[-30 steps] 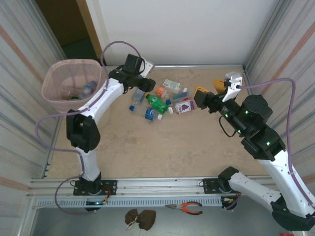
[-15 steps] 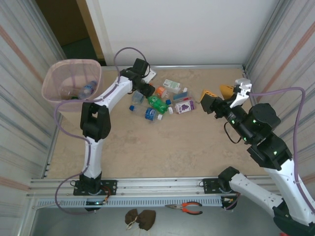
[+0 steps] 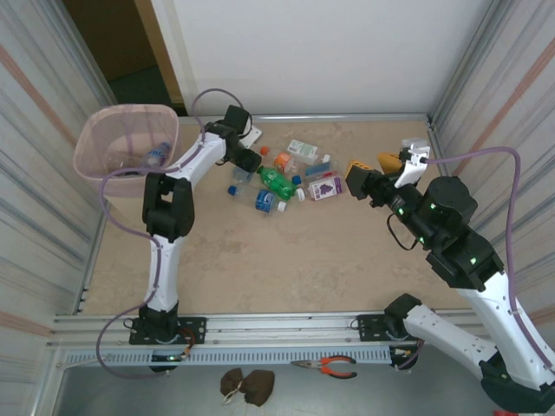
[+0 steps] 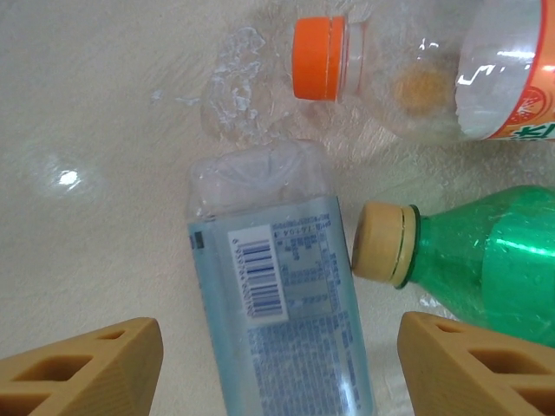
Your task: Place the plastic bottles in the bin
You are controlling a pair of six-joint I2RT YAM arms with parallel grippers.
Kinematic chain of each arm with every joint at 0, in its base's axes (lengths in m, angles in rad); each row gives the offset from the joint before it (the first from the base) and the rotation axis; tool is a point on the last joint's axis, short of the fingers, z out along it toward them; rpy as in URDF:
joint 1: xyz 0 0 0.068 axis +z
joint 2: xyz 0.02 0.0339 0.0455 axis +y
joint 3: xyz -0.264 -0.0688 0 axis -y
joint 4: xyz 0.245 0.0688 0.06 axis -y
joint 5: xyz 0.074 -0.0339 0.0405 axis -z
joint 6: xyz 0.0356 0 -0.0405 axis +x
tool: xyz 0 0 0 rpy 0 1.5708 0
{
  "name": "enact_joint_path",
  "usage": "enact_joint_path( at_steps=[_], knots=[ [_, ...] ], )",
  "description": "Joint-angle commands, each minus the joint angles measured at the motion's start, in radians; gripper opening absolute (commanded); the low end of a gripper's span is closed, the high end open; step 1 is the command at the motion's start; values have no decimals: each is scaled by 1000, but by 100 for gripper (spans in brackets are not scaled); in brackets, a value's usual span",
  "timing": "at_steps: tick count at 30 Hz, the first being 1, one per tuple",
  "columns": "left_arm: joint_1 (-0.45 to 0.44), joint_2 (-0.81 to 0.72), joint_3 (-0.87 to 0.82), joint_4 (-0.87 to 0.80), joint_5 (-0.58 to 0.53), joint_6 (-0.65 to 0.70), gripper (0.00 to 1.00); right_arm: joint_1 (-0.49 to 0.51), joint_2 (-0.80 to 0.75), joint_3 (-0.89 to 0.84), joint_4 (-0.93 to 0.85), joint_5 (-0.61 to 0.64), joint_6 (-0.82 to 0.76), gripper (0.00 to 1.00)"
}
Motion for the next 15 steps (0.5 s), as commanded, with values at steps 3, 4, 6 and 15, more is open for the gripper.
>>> enact_joint_path(
  at_steps=[3, 4, 6, 15],
  knots=[
    [13, 54, 54, -37, 50, -12, 73, -3, -4, -15, 16, 10, 20, 78],
    [13, 63, 61, -41, 54, -12, 73, -4, -3, -18, 17, 12, 20, 78],
    [13, 82, 80, -55, 56, -12, 73, -4, -2, -23, 20, 15, 20, 78],
    [14, 112, 92, -62, 53, -18, 68, -3, 2, -40, 23, 22, 18, 78]
  ],
)
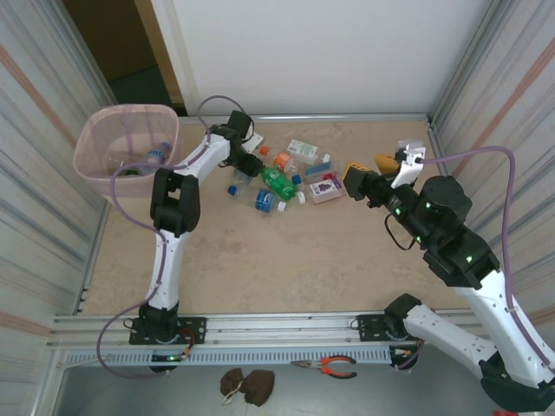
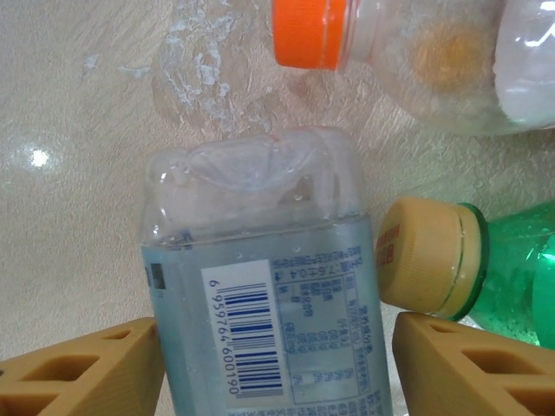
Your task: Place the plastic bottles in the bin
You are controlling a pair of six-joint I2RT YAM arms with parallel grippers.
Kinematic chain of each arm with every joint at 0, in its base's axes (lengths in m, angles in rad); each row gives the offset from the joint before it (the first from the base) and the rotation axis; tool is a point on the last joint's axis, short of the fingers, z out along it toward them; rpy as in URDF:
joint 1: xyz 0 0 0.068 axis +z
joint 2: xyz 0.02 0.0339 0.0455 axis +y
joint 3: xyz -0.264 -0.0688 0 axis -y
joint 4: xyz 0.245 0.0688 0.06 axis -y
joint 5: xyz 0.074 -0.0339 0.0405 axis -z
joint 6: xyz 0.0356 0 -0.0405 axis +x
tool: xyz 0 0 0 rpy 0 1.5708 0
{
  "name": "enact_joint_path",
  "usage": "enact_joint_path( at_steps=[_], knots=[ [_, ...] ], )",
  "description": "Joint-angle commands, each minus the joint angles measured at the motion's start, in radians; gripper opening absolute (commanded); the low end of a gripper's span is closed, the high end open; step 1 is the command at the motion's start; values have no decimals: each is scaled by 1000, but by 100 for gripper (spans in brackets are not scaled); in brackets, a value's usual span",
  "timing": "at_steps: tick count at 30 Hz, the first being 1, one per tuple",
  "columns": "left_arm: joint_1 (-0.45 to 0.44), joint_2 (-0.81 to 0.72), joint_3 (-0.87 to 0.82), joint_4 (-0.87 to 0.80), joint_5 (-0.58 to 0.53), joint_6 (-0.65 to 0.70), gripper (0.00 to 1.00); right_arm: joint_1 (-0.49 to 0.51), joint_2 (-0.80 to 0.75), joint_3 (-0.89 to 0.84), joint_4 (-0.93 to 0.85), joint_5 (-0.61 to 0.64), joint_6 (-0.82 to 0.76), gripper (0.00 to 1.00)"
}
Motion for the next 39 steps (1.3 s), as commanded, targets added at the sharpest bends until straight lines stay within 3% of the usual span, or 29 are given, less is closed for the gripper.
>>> enact_joint_path(
  at_steps=[1, 11, 21, 32, 39],
  knots=[
    [8, 14, 30, -32, 21, -9, 67, -4, -1, -19, 21, 21, 17, 78],
    [7, 40, 47, -41, 16, -13, 67, -4, -8, -26, 16, 24, 13, 78],
    [9, 31, 51, -46, 10, -13, 57, -4, -50, -35, -6, 46, 26, 78],
    [9, -109, 67, -28, -7, -16, 53, -2, -68, -19, -20, 41, 27, 77],
    [6, -225, 104, -14, 44, -43, 52, -2, -88, -14, -29, 41, 23, 77]
  ],
)
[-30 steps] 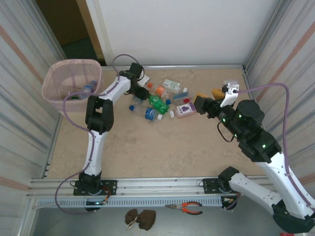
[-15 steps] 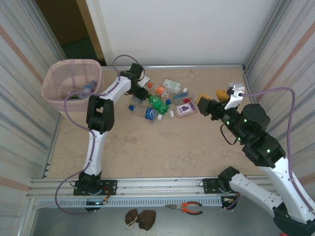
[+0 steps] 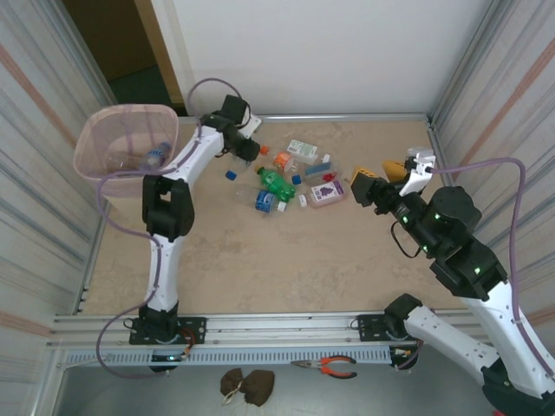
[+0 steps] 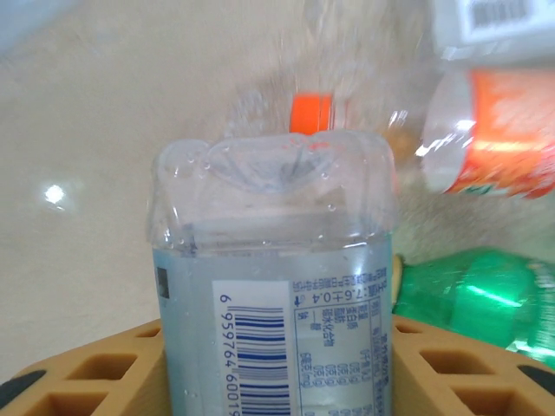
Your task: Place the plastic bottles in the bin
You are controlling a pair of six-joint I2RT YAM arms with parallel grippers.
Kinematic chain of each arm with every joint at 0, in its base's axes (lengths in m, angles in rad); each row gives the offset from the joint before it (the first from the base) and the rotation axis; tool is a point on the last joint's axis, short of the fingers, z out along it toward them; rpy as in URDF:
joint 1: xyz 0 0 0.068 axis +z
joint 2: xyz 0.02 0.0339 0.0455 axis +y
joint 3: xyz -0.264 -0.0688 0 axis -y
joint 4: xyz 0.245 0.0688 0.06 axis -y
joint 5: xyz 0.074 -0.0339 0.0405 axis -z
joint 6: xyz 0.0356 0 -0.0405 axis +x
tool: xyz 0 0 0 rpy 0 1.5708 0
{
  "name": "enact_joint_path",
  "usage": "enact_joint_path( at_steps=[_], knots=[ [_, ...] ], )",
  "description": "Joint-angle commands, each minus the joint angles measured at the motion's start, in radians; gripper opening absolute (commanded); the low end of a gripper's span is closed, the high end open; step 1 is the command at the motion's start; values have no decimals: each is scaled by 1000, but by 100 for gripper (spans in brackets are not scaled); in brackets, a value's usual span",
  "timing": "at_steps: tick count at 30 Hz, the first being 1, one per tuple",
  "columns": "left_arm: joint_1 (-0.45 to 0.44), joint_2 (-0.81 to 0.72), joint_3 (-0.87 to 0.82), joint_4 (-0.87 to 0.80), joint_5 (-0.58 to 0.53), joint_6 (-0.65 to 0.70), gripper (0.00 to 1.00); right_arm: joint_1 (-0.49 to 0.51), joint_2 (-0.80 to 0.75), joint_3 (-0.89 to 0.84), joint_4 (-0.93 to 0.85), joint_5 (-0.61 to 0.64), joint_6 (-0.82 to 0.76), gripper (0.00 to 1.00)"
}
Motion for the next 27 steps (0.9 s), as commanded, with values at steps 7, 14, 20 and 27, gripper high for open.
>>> enact_joint_path(
  at_steps=[7, 14, 20, 27],
  knots=[
    [-11, -252, 78, 14, 56, -48, 49, -1, -30, 23, -22, 7, 16, 77],
    [-10, -430, 56, 63, 67, -120, 45, -1, -49, 26, -30, -2, 13, 77],
    [32, -541, 43, 55, 13, -248, 37, -2, -50, 32, -29, -23, 3, 77],
    [159, -658, -31, 32, -102, -496, 31, -2, -47, 32, -19, -46, -10, 78]
  ],
)
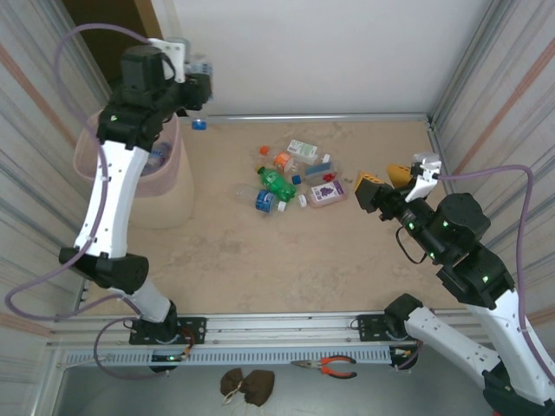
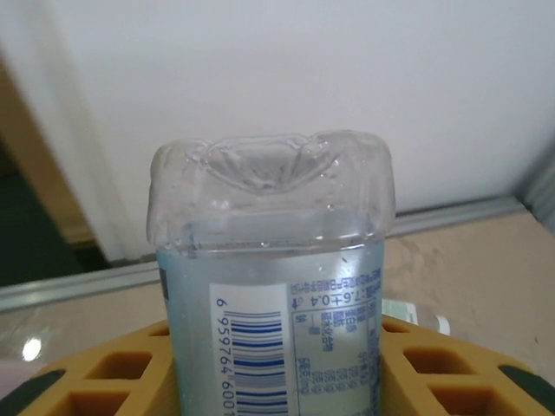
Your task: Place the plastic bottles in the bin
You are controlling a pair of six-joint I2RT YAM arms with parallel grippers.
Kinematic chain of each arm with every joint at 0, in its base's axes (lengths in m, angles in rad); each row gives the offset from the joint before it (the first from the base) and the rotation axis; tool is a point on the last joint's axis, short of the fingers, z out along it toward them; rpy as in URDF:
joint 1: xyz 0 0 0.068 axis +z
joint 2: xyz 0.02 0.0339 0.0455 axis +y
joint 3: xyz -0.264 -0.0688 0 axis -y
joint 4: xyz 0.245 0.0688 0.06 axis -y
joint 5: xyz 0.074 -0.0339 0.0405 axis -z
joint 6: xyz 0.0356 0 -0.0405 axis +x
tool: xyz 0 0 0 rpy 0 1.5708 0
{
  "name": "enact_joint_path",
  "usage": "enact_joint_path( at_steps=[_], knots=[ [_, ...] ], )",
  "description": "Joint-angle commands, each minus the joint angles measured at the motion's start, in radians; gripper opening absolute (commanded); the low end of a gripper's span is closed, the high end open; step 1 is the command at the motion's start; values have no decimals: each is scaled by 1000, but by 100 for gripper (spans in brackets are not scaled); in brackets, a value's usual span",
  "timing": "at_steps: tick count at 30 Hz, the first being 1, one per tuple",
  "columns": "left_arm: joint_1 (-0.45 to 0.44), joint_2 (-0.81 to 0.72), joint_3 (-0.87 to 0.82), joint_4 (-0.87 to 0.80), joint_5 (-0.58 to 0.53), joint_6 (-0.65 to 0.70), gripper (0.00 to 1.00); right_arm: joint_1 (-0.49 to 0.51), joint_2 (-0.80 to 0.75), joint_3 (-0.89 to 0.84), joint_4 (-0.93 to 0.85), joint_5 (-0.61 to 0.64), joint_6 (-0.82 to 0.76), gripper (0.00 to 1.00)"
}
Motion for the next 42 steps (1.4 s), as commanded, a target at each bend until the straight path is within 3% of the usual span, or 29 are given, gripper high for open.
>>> enact_joint_path(
  at_steps=[1, 7, 13, 22, 27, 42],
  knots=[
    [60, -60, -43, -24, -121, -212, 30, -3, -4, 29, 15, -23, -10, 78],
    [154, -74, -44, -186, -267, -421, 29, -2, 9, 21, 30, -56, -7, 78],
    [276, -33, -45, -358, -281, -636, 28, -3, 16, 12, 38, -73, -4, 78],
    [358, 29, -81, -521, -315, -893, 29, -2, 8, -4, 28, -77, 2, 79],
    [388, 32, -114, -555, -367, -969, 31, -2, -7, -15, 16, -78, 8, 79],
    [489, 71, -245, -495, -310, -1068, 40, -2, -46, -43, -17, -42, 2, 80]
  ],
)
